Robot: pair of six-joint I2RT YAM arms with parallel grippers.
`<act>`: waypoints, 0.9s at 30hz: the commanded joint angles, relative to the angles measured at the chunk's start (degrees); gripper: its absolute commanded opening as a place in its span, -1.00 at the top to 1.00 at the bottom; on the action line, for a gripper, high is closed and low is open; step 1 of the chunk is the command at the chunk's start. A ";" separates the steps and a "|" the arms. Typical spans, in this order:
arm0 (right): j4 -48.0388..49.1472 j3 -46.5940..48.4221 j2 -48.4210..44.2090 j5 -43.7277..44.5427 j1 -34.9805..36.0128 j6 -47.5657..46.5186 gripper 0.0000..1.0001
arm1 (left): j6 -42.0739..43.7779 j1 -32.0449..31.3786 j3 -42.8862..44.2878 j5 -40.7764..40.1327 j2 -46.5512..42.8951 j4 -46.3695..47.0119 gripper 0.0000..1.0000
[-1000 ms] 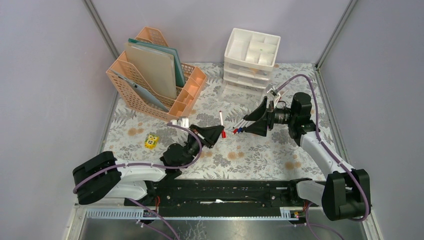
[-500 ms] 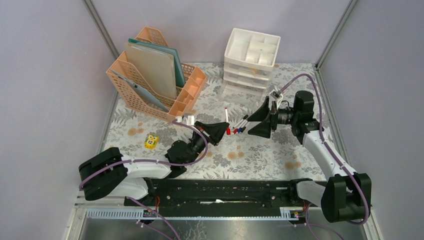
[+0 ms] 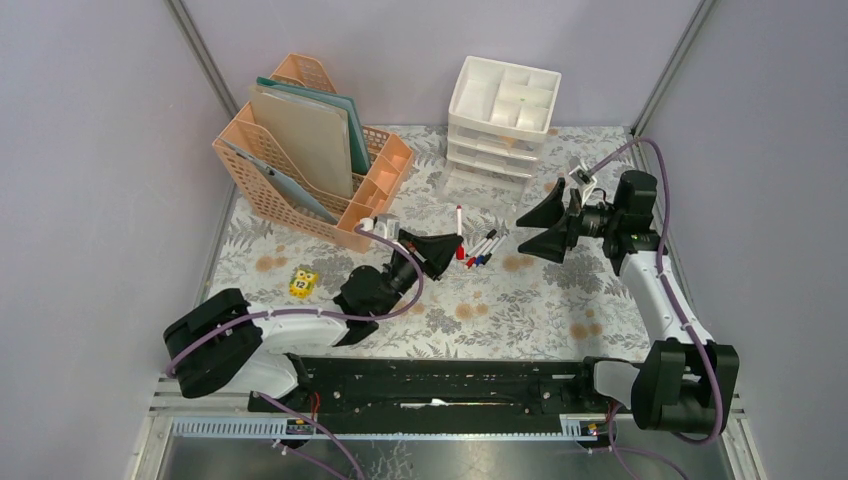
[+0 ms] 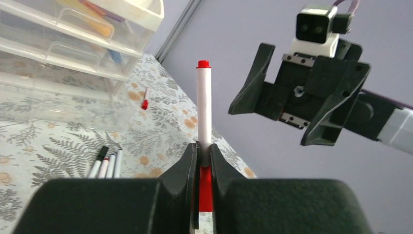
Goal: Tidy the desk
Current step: Pick up the stationery from the center of the board.
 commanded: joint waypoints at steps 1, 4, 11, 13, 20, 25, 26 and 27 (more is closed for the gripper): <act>-0.21 5.10 2.42 -4.82 -0.70 -1.01 -0.95 | 4.68 1.87 3.05 3.47 -1.45 -4.43 1.00; -0.24 6.87 4.35 -2.82 -0.80 -0.13 -0.95 | 6.84 2.42 3.44 5.07 -2.66 -7.10 1.00; -13.65 7.71 3.44 6.73 -3.23 -12.82 -0.99 | 5.40 3.81 2.77 8.21 -4.09 -8.54 1.00; -25.75 9.49 2.42 11.38 -3.18 -23.92 -0.99 | 3.39 4.35 2.28 9.25 -3.81 -7.07 1.00; -11.76 1.74 -1.85 6.66 -2.05 -9.88 -0.99 | -4.85 4.49 -1.21 10.98 -2.67 1.08 1.00; -10.76 1.76 -1.59 9.93 2.22 -6.55 -0.99 | -9.01 4.51 -4.47 11.87 -0.75 9.91 1.00; -9.81 1.70 -1.53 9.70 2.70 -4.87 -0.99 | -9.49 4.45 -4.90 12.03 -0.44 11.25 1.00; -7.60 1.30 -1.70 9.66 3.36 -2.50 -0.99 | -9.68 4.41 -5.41 12.14 -0.17 12.58 1.00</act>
